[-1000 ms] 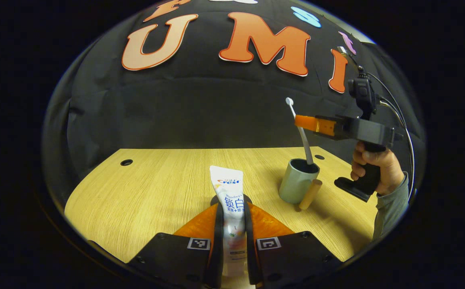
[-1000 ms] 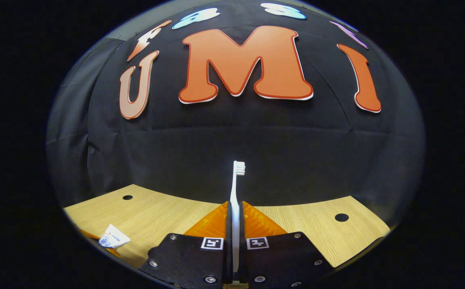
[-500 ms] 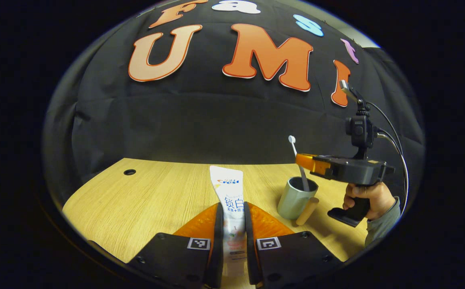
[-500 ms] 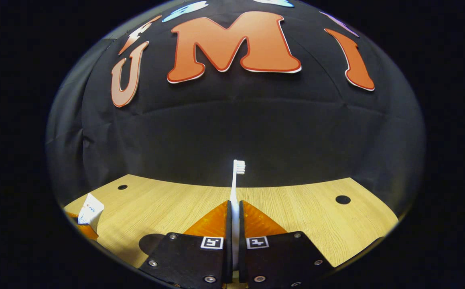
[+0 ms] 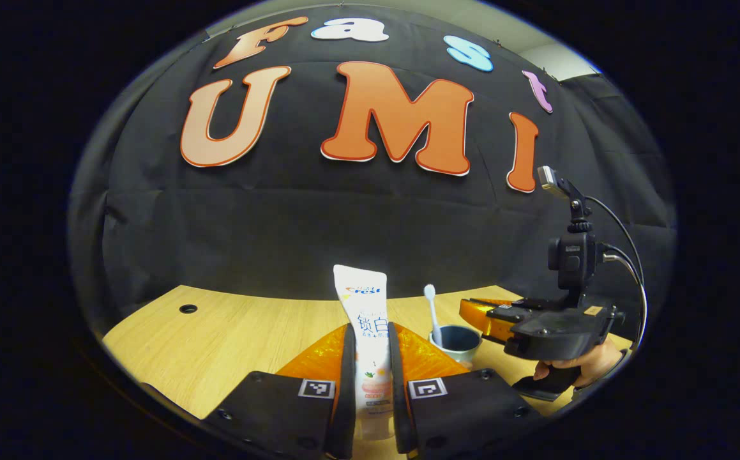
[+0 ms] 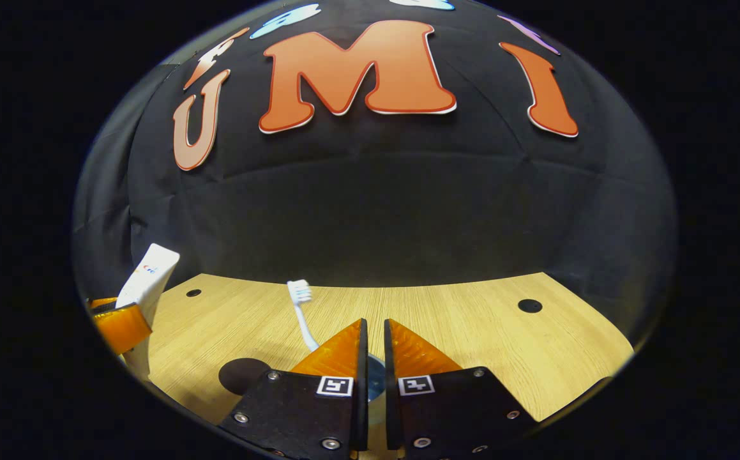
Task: Put the toothbrush and toothpaste on the desktop into the cup, then pick up the cup and place it on the coaster on the desktop.
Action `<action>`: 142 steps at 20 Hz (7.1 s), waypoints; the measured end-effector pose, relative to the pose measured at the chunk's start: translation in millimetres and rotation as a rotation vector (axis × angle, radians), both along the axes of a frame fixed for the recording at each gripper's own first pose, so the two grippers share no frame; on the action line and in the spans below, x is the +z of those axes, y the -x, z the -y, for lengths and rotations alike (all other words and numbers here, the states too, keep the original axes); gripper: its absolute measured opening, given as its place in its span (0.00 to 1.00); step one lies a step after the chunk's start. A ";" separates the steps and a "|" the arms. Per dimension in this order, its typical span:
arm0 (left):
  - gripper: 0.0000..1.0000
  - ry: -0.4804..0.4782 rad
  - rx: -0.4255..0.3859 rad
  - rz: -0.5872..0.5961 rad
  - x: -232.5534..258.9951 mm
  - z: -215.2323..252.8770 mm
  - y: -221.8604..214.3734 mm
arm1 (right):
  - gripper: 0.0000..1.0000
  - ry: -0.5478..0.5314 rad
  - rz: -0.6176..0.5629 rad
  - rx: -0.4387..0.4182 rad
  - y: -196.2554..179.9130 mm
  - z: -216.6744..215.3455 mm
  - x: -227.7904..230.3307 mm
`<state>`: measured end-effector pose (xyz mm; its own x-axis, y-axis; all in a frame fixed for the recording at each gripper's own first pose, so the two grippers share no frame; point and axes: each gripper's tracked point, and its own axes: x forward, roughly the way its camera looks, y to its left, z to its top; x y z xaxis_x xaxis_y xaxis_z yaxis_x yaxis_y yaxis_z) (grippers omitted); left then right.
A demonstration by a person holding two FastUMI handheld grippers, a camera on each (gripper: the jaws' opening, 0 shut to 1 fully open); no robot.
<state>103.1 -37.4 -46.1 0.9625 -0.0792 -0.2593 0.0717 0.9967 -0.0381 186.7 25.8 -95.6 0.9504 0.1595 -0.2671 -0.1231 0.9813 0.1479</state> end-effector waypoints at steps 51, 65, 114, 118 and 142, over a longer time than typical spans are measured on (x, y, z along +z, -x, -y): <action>0.30 0.096 0.200 0.249 -54.2 104.7 -112.0 | 0.83 -0.195 0.051 -0.125 103.1 156.9 -15.5; 0.43 0.152 0.146 0.230 -43.7 108.0 -99.1 | 0.83 -0.204 0.028 -0.129 104.4 154.7 -19.8; 0.98 -0.035 0.329 0.113 -5.0 -210.1 130.8 | 0.78 -0.051 -0.958 0.055 80.4 -50.9 -48.6; 0.98 -0.010 0.372 0.103 -15.2 -231.8 136.8 | 0.74 -0.035 -1.024 0.007 78.8 -47.4 -76.1; 0.98 -0.003 0.378 0.040 -25.5 -228.3 154.6 | 0.24 0.168 -0.907 0.091 55.9 -15.6 -121.7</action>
<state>-51.6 190.9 -71.6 0.9331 0.2841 -0.2206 -0.2997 0.9532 -0.0399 130.7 41.5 -217.3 0.3524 0.1153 -0.9287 -0.1074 0.9908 0.0823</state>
